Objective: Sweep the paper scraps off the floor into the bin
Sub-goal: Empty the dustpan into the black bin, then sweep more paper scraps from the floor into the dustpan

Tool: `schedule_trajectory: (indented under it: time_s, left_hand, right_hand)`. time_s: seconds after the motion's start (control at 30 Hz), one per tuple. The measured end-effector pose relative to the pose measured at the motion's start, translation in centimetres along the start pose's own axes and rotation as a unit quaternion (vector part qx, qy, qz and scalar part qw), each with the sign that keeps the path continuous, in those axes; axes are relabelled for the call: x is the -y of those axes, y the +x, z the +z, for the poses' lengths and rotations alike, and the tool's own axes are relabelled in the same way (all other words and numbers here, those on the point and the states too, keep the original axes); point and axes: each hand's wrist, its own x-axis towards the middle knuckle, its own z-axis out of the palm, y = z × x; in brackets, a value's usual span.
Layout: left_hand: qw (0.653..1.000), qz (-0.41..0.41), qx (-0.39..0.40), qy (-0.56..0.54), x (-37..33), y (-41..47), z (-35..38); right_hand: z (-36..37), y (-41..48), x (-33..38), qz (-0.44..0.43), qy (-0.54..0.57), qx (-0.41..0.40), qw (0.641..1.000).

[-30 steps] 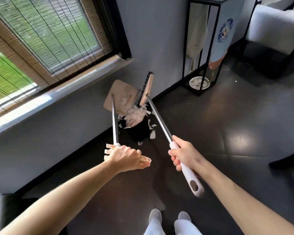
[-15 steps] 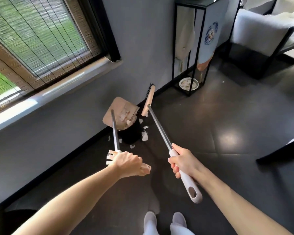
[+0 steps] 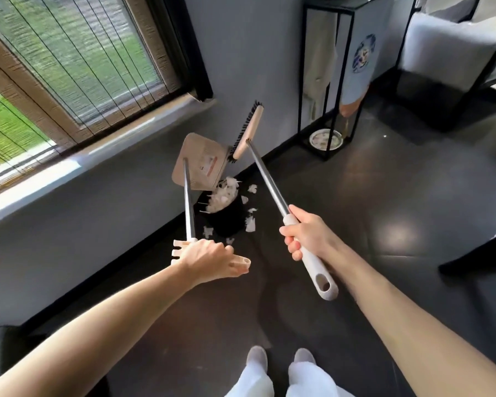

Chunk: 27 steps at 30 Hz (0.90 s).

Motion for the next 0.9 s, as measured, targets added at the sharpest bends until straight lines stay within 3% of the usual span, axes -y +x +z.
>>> schedule_trajectory:
  time_s: [0.23,0.5,0.63,0.7,0.8,0.9]
  left_hand:
    - [0.998,0.022,0.067,-0.002,-1.6,2.6,2.8]
    - [0.995,0.061,0.012,0.084,2.1,2.7,-1.5]
    - [0.996,0.019,0.007,0.091,3.8,0.7,-4.5]
    - [0.997,-0.067,-0.033,0.015,4.3,-1.0,-6.3]
    - [0.97,-0.168,-0.117,-0.129,5.3,-4.6,-9.5]
    - [0.898,-0.22,-0.245,-0.293,6.6,-8.8,-12.3]
  right_hand:
    - [-0.9,-0.3,-2.4,0.045,0.013,-0.003,0.999]
    - [-1.0,-0.5,-3.7,0.089,0.042,-0.026,0.995]
    - [-1.0,-0.3,-2.7,0.084,0.047,-0.026,0.995]
    - [-0.8,-0.3,-1.8,0.076,0.053,-0.023,0.995]
    - [-0.5,-0.5,-0.4,0.07,0.052,-0.004,0.996]
    - [-0.4,-0.9,0.9,0.069,0.026,0.022,0.997]
